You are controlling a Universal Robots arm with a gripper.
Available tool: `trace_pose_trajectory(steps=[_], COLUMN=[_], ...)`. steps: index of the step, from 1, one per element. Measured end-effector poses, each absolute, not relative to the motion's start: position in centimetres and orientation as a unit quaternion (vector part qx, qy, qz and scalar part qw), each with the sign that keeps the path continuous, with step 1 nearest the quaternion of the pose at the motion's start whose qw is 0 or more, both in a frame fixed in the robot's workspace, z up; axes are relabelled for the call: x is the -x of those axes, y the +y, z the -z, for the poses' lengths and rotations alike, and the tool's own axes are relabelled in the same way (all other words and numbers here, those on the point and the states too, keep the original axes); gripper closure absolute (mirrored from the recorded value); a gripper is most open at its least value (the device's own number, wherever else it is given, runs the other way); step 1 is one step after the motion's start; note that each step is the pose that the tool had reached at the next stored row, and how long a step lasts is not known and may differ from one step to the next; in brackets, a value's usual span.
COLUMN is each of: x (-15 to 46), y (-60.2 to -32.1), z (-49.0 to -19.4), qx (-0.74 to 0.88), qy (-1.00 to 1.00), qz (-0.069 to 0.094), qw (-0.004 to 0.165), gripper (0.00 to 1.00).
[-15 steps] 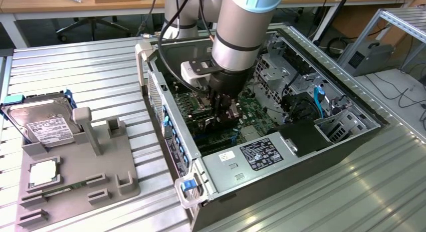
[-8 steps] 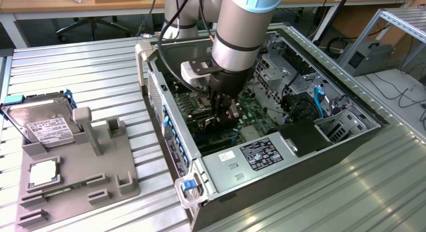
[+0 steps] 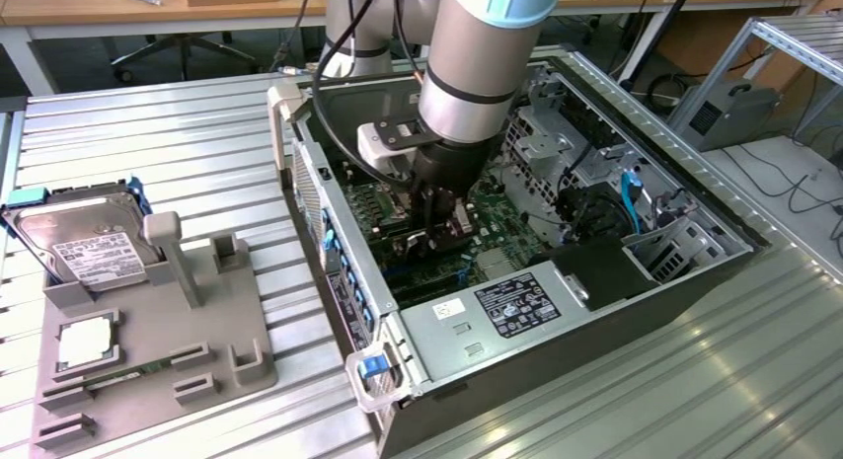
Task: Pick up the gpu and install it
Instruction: 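Insert the gpu into the slot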
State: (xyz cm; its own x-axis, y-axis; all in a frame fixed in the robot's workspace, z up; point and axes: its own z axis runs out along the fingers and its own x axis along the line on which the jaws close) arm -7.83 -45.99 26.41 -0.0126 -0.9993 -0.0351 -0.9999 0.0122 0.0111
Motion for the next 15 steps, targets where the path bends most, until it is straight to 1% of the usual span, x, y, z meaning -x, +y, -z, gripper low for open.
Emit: trace_pose_trajectory(steps=[1,3,5,6,13,15], x=[7.83,7.83,7.83,7.83,7.83,7.83], y=[-45.99,-45.99,-45.99,-45.99,-45.99,-45.99], z=[-26.40,-26.41,-26.41,-26.40,-26.41,-26.41], qx=[0.703,0.703,0.703,0.703,0.703,0.703], qy=[0.711,0.711,0.711,0.711,0.711,0.711], qz=[-0.016,-0.016,-0.016,-0.016,-0.016,-0.016], qw=[0.009,0.009,0.009,0.009,0.009,0.009], gripper=[0.55,0.42,0.42,0.36,0.37,0.50])
